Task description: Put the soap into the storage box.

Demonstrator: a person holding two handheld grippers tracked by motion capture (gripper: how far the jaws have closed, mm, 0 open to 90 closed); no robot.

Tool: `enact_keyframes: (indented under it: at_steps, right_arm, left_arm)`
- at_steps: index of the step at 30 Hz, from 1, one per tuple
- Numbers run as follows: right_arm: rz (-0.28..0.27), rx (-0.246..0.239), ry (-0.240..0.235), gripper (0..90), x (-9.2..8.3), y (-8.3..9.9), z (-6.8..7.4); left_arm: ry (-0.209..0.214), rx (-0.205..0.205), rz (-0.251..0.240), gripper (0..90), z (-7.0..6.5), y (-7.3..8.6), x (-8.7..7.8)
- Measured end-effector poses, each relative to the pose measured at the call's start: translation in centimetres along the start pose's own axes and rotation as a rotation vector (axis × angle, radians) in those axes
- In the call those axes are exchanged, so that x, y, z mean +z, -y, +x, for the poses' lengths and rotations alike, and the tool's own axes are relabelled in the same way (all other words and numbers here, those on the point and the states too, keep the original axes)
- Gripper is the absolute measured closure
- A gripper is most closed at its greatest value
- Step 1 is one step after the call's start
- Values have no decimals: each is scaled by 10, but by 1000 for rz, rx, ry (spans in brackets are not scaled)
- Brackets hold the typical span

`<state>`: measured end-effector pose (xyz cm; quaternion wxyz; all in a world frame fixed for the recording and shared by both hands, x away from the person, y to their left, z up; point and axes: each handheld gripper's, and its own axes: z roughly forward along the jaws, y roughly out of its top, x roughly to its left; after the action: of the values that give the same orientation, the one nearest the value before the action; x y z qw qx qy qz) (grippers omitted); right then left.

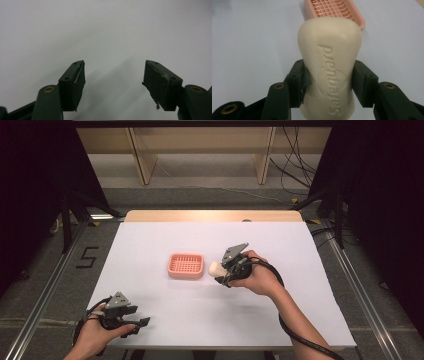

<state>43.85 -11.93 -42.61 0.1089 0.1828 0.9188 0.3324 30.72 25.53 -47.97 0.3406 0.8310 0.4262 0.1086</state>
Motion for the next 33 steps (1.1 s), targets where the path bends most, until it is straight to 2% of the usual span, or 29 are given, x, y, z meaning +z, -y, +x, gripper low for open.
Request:
enact_keyframes:
  at_steps: [1, 2, 3, 6, 7, 9, 10, 12, 13, 15, 16, 18, 19, 20, 24, 25, 29, 33]
  right_arm:
    - [0, 0, 0, 506, 0, 0, 0]
    - [-4, -24, -3, 506, 1, -1, -1]
    - [-3, -6, 2, 506, 2, -1, 0]
    - [-8, -19, -6, 507, 4, -2, 0]
    - [2, 1, 0, 506, 4, -3, 1]
    - [-1, -14, -7, 506, 5, -4, 0]
    - [-1, -17, -6, 507, 6, -6, 0]
    - [-5, -14, -6, 507, 7, -7, 0]
    - [-4, -19, -9, 506, 8, -8, 0]
    - [-5, -17, -12, 507, 9, -9, 0]
    - [-7, -19, -7, 507, 10, -10, 0]
    - [-2, -19, -9, 506, 12, -12, 1]
    - [-1, -19, -9, 507, 13, -13, 1]
    - [-8, -36, -19, 506, 13, -14, 0]
    - [-8, -26, -11, 507, 15, -15, 1]
    - [-7, -19, -12, 506, 16, -16, 1]
    - [-13, -36, -17, 506, 18, -19, 1]
    - [-12, -16, -20, 507, 19, -21, 2]
  left_arm:
    - [-1, -1, 0, 333, 0, 0, 0]
    - [-2, -1, 0, 333, 0, 0, 0]
    - [-3, 0, 1, 333, 0, 1, -1]
    - [-9, 7, 3, 333, 0, 1, -1]
    - [-2, -4, -2, 333, 0, 1, -1]
    - [-11, 6, 0, 333, 0, 2, -2]
    - [1, 2, -1, 333, 0, 2, -3]
    - [0, 10, 3, 333, 1, 3, -4]
    - [-14, 1, 1, 333, 1, 3, -3]
    - [-4, 17, 11, 333, 2, 3, -5]
    - [-5, 8, -3, 333, 1, 4, -5]
    - [-3, 4, 2, 333, 1, 4, -5]
    - [-18, -7, -2, 333, 1, 5, -5]
    - [-18, -7, -2, 333, 1, 5, -5]
    - [-17, -2, 2, 333, 2, 5, -6]
    - [-18, -16, -3, 333, 1, 6, -5]
    - [-15, -23, -9, 333, 1, 7, -6]
    - [-21, -14, -6, 333, 2, 7, -7]
